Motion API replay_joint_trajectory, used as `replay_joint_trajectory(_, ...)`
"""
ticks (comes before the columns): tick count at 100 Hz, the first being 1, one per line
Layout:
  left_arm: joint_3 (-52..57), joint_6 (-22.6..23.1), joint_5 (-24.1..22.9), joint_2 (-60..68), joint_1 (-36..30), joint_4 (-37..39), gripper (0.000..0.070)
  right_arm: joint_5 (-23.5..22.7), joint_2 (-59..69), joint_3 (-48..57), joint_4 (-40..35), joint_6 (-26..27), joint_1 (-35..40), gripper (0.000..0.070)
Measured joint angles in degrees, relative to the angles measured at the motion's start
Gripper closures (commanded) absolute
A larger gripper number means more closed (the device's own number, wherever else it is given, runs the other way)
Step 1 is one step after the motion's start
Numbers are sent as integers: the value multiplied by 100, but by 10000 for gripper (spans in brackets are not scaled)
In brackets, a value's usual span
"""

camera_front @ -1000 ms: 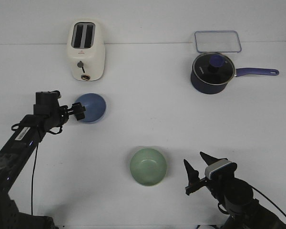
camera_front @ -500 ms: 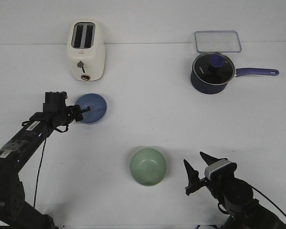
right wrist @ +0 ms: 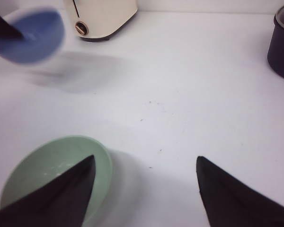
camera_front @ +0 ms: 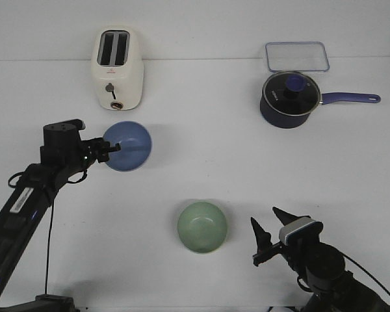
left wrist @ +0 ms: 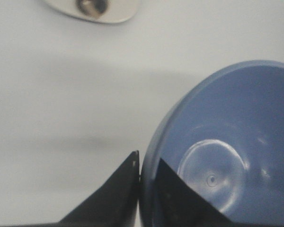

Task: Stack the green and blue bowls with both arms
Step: 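Carry the blue bowl over the green bowl and lower it inside, then open the left gripper and withdraw it from the blue bowl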

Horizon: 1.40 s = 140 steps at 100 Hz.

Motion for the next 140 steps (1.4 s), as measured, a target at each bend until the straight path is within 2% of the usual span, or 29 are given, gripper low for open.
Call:
replay_joint_trajectory(12,-24,24,103,-544,-612,-354,691,2,0,0,2,0,0,261)
replay_joint_trajectory(29,-680,-192,87,-745,-1851,-205,691,2,0,0,7,-2,0,261)
replay_joint_trajectory(43,-1051,-481,-247,-590,-2850,170,691,7,0,0,13,-44,0,261)
replay_joint_trajectory(56,-1047,-627,-492,-280,-3351,455,691,7,0,0,17,-61,0,261)
replay_joint_trajectory(71,-1047,-671,-522,79,-3521,483,689,7,0,0,17,-63,0,261)
replay_joint_trajectory(78,-1047,-671,-575,146,-3519,481,662,9,0,0,17,-63,0,260)
replay_joint_trajectory(81,-1047,-671,-592,153,-3519,479,612,7,0,0,17,-63,0,260)
replay_joint_trajectory(90,-1045,-675,-590,153,-3521,503,382,7,0,0,17,-63,0,260)
replay_joint_trajectory(96,-1045,-673,-588,153,-3521,498,317,7,0,0,17,-63,0,260)
replay_joint_trajectory(122,-1047,-656,-538,-90,-3517,461,318,7,0,0,20,-63,0,260)
replay_joint_trajectory(131,-1047,-549,-861,-730,-3471,389,318,7,0,0,20,-63,0,260)
replay_joint_trajectory(140,-1045,-284,-1405,-1633,-3342,162,318,9,0,0,20,-63,0,260)
